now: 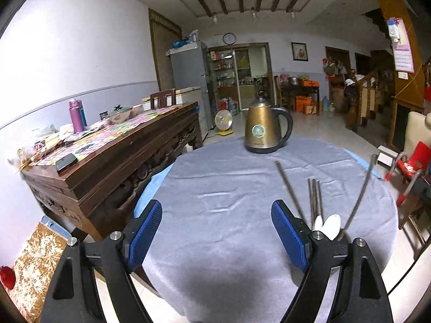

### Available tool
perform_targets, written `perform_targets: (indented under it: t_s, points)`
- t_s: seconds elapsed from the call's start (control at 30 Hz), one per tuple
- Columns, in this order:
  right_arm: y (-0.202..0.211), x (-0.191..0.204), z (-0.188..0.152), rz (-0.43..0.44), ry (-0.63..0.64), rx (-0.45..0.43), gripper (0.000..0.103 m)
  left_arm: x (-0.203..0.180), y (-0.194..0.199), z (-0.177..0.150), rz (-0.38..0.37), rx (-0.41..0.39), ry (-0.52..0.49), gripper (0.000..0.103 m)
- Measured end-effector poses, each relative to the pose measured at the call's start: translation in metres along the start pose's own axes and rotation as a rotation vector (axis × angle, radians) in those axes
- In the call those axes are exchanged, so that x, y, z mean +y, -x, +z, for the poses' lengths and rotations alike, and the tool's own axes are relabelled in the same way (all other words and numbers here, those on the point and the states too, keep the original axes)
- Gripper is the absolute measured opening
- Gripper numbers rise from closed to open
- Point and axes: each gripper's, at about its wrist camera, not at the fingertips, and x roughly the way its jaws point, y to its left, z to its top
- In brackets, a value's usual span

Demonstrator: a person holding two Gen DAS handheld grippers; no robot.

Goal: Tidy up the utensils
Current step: 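Move both grippers back down to the remaining chopsticks on the cloth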

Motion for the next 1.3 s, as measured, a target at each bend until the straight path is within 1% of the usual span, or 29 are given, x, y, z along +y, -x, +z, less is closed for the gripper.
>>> perform_targets:
  t_s: [0.13, 0.43, 0.53, 0.63, 0.83, 0.97, 1.03, 1.1, 1.13, 1.17, 1.27, 1.3]
  points:
    - [-0.01, -0.003, -0.004, -0.003, -0.009, 0.031, 0.062, 0.008, -0.01, -0.003, 0.022, 0.022, 0.011, 0.084]
    - [-0.037, -0.01, -0.014, -0.011, -0.039, 0.104, 0.062, 0.02, -0.036, -0.007, 0.047, 0.078, 0.031, 0.084]
    - [-0.045, -0.014, -0.016, -0.014, -0.05, 0.125, 0.062, 0.025, -0.046, -0.01, 0.047, 0.102, 0.042, 0.084]
    - [-0.052, -0.019, -0.018, -0.012, -0.068, 0.147, 0.062, 0.031, -0.061, -0.015, 0.035, 0.143, 0.061, 0.084]
    - [-0.074, -0.037, -0.02, 0.013, -0.131, 0.198, 0.062, 0.036, -0.103, -0.027, -0.015, 0.217, 0.077, 0.084]
    - [-0.101, -0.063, -0.024, 0.037, -0.241, 0.26, 0.061, 0.033, -0.135, -0.028, -0.052, 0.255, 0.082, 0.084]
    - [-0.117, -0.072, -0.025, 0.035, -0.269, 0.286, 0.052, 0.029, -0.152, -0.027, -0.082, 0.261, 0.084, 0.084]
    - [-0.134, -0.077, -0.024, 0.034, -0.276, 0.306, 0.048, 0.021, -0.176, -0.025, -0.111, 0.276, 0.067, 0.084]
    - [-0.144, -0.08, -0.023, 0.037, -0.277, 0.318, 0.043, 0.015, -0.188, -0.023, -0.126, 0.283, 0.055, 0.084]
    - [-0.155, -0.083, -0.021, 0.04, -0.279, 0.329, 0.041, 0.007, -0.205, -0.02, -0.149, 0.295, 0.04, 0.084]
    - [-0.189, -0.089, -0.011, 0.055, -0.278, 0.352, 0.04, -0.014, -0.241, -0.01, -0.204, 0.317, 0.002, 0.084]
    - [-0.2, -0.09, -0.008, 0.059, -0.275, 0.359, 0.038, -0.023, -0.252, -0.006, -0.227, 0.322, -0.011, 0.084]
